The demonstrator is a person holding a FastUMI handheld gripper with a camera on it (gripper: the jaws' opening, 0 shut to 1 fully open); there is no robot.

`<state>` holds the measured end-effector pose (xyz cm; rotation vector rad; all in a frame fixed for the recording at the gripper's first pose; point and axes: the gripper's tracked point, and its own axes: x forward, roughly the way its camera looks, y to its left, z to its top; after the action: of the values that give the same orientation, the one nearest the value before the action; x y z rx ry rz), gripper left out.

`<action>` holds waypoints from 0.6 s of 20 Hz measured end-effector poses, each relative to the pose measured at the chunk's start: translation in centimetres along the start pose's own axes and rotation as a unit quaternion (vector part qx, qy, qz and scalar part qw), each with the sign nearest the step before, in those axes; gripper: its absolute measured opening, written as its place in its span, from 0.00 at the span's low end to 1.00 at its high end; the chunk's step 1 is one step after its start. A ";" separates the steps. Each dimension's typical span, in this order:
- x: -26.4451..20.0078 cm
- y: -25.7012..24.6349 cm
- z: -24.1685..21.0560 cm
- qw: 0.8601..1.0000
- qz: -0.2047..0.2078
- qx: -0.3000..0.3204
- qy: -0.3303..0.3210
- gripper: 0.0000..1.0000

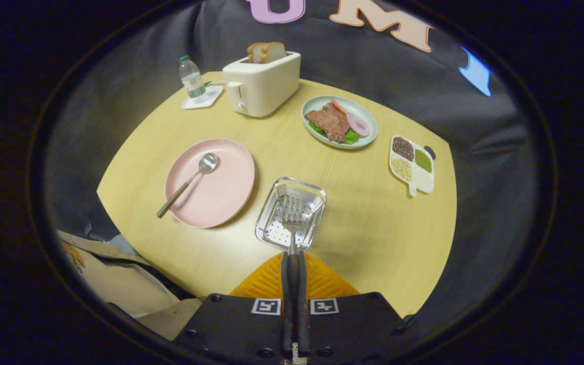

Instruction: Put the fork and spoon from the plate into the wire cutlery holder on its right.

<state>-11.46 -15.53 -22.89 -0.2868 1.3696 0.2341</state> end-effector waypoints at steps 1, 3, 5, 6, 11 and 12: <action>0.3 0.1 0.0 1.000 0.001 -0.004 0.007 0.07; 1.3 0.5 0.1 1.000 0.006 -0.009 0.023 0.07; 2.0 0.8 0.1 0.999 0.011 -0.017 0.038 0.07; 2.5 0.9 0.0 0.999 0.012 -0.022 0.047 0.07; 3.5 0.9 0.6 0.996 0.010 -0.046 0.073 0.07; 3.3 0.8 0.6 0.996 0.011 -0.048 0.080 0.07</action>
<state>-10.55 -14.58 -26.11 -0.3768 1.5220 0.3009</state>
